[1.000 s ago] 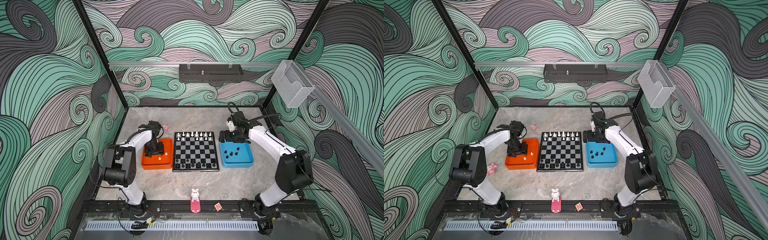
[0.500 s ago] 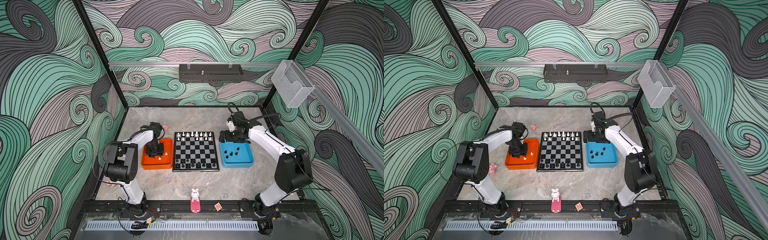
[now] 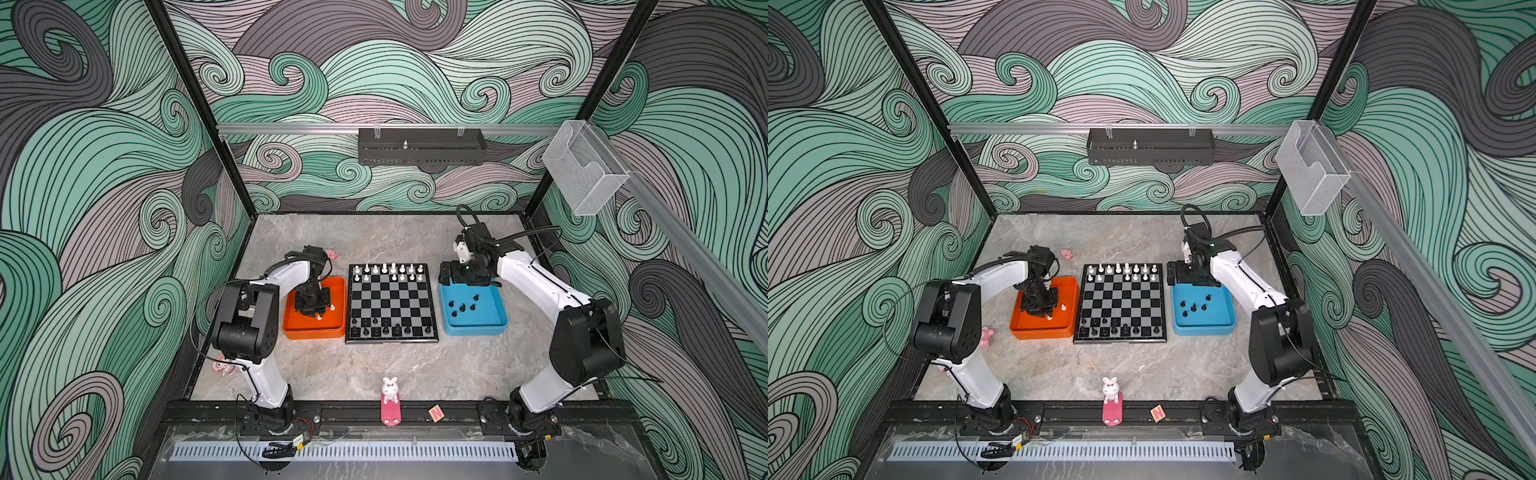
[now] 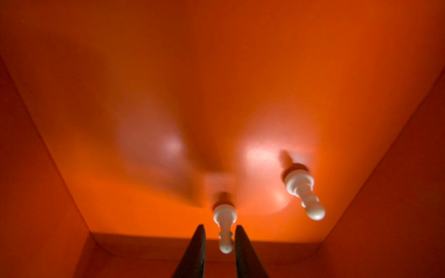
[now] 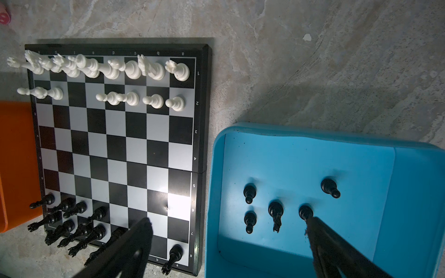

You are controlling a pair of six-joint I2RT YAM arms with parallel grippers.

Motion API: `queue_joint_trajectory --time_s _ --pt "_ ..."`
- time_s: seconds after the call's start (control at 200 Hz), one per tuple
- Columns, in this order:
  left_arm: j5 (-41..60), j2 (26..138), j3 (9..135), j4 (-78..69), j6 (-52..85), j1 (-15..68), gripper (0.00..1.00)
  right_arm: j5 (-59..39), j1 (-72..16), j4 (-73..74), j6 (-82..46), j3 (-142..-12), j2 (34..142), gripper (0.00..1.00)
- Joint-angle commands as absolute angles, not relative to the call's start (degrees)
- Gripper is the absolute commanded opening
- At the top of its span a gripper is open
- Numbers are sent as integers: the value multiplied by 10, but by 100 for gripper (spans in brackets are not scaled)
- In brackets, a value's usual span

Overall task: Set up the chess pieces on the board
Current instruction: 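Lower the left gripper into the orange tray and close on a white pawn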

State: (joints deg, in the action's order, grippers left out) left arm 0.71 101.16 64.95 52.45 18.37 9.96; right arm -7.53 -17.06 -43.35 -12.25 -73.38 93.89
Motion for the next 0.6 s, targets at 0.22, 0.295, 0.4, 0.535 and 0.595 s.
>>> queue_joint_trajectory --time_s 0.22,0.295,0.4,0.535,0.595 --pt "12 1025 651 523 177 105 19 -76 -167 -442 -117 -752 958 100" --pt "13 1024 650 521 177 105 18 -74 -167 -442 -116 -750 956 100" --pt "13 1028 654 523 173 105 17 -71 -167 -442 -116 -748 954 100" --pt "12 1026 655 523 171 105 14 -71 -166 -443 -115 -746 954 100" --pt "11 1024 657 524 169 105 12 -71 -165 -442 -115 -747 954 100"
